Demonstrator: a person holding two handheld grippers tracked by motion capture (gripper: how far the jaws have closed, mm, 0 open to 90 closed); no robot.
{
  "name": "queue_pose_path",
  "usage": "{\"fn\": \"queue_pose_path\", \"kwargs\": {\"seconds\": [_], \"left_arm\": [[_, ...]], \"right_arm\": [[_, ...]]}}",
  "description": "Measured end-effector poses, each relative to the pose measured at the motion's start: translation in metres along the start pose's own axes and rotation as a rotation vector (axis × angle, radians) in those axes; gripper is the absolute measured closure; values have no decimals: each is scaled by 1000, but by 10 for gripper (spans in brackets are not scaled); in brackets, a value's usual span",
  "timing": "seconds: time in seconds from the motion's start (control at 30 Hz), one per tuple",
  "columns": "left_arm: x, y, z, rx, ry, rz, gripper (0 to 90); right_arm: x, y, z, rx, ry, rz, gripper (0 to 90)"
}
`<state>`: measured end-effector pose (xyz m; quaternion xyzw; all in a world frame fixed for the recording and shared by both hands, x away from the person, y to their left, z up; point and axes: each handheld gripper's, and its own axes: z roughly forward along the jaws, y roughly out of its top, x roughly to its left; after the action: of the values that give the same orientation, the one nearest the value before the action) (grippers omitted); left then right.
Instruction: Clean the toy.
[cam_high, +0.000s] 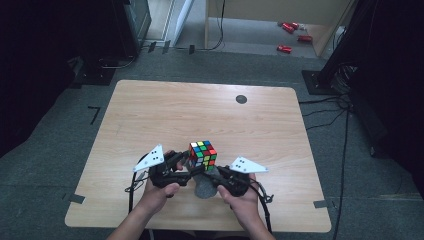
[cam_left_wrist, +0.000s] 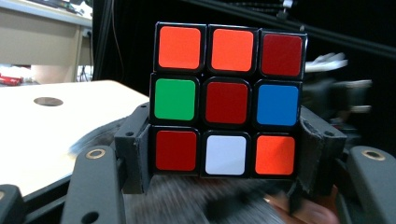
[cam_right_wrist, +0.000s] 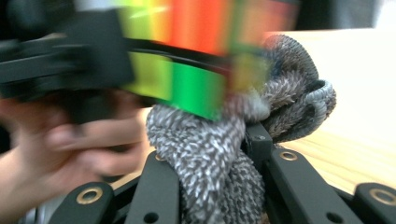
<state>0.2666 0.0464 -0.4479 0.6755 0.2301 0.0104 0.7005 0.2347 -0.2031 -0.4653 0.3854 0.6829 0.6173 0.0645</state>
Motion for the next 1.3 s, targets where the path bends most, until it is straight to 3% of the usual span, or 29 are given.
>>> {"fn": "queue_pose_path", "kwargs": {"seconds": [0.03, 0.07, 0.1, 0.17, 0.23, 0.3, 0.37, 0.43, 0.57, 0.67, 0.73, 0.83, 0.9, 0.97, 1.03, 1.1, 1.3], "left_arm": [[1, 0, -1, 4, 9, 6, 347], [2, 1, -2, 4, 18, 7, 347], [3, 1, -3, 4, 23, 4, 347], [5, 1, -4, -8, 39, -9, 347], [6, 0, -3, -5, 48, -14, 347], [4, -2, -1, 5, 50, -9, 347], [0, -4, 2, 33, 61, 27, 347], [-2, -5, 3, 43, 67, 44, 347], [0, 0, -1, 18, 69, 36, 348], [6, 3, -7, 17, 89, 39, 348], [10, 4, -10, 9, 101, 20, 348], [16, 4, -11, 23, 105, -8, 348], [20, 1, -9, 53, 129, -22, 348], [21, -2, -7, 77, 146, -31, 348], [22, -4, -5, 94, 153, -31, 348], [23, -5, -5, 104, 157, -34, 347], [29, -6, -4, 159, 178, -64, 347]], "right_arm": [[-10, -2, -4, -33, -36, 79, 745], [-19, -3, -8, -60, -60, 123, 746], [-25, -4, -12, -67, -85, 128, 746], [-27, -4, -13, -41, -100, 90, 744], [-21, -6, -9, -10, -62, 42, 741], [-2, -8, 3, 41, 6, -51, 739], [14, -9, 11, 56, 71, -122, 736], [20, -7, 12, 44, 76, -145, 735], [2, -2, -1, -18, 1, -44, 737], [-24, -1, -15, -67, -138, 23, 733], [-34, 1, -23, -36, -261, -57, 726], [-48, 0, -30, -11, -344, -79, 710], [-56, -5, -29, 33, -419, -135, 700], [-64, -12, -26, 64, -426, -101, 686], [-68, -18, -22, 110, -454, -117, 644], [-71, -23, -16, 169, -471, -134, 573], [-72, -25, -9, 249, -461, -155, 312]]}}
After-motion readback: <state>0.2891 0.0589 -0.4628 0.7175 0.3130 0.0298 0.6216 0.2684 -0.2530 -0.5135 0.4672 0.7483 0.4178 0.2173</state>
